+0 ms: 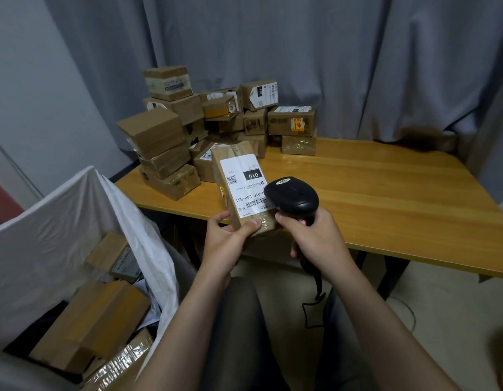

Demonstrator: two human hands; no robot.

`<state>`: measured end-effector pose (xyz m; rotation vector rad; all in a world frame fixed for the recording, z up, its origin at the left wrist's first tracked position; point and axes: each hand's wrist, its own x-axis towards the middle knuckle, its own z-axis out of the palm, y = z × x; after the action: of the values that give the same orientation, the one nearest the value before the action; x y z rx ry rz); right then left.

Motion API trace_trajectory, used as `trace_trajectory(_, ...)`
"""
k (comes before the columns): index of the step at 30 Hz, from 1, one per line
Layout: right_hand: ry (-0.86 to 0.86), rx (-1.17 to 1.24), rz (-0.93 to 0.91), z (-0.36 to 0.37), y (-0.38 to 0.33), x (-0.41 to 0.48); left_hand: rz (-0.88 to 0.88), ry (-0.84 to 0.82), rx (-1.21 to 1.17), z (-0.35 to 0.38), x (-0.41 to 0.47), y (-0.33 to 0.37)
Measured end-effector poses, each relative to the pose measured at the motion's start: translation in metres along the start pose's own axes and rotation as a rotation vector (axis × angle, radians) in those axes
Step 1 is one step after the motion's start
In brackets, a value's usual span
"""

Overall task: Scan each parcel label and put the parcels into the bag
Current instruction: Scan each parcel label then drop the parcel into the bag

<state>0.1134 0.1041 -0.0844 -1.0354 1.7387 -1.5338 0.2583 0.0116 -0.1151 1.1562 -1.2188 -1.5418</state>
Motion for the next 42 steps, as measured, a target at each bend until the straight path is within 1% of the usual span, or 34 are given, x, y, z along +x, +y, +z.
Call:
trace_trajectory(5, 0.015, 0.016, 0.032, -0.006, 0.001, -0.001, 0.038, 0.025, 0.041, 0.003, -0.003, -0.008)
trace_trajectory(9, -0.025, 0.016, 0.067, -0.009, -0.001, -0.003, 0.069, 0.050, 0.063, 0.002, 0.007, -0.009)
trace_trajectory(11, -0.050, 0.045, 0.081, -0.013, -0.005, -0.003, 0.116, 0.065, 0.103, 0.003, 0.014, -0.006)
trace_trajectory(14, -0.115, 0.103, 0.102, -0.017, -0.014, -0.004, 0.219, 0.113, 0.209, 0.002, 0.023, 0.006)
trace_trajectory(17, -0.171, 0.091, 0.143, -0.021, -0.020, -0.005, 0.312, 0.190, 0.300, -0.003, 0.031, 0.013)
trace_trajectory(22, -0.266, 0.059, 0.168, -0.020, -0.025, -0.007, 0.428, 0.339, 0.362, -0.009, 0.035, 0.013)
trace_trajectory(28, -0.322, 0.065, 0.156, -0.016, -0.026, -0.007, 0.467, 0.365, 0.371, -0.012, 0.036, 0.010)
trace_trajectory(42, -0.308, 0.096, 0.141, -0.017, -0.024, -0.008, 0.474, 0.344, 0.374, -0.010, 0.035, 0.009)
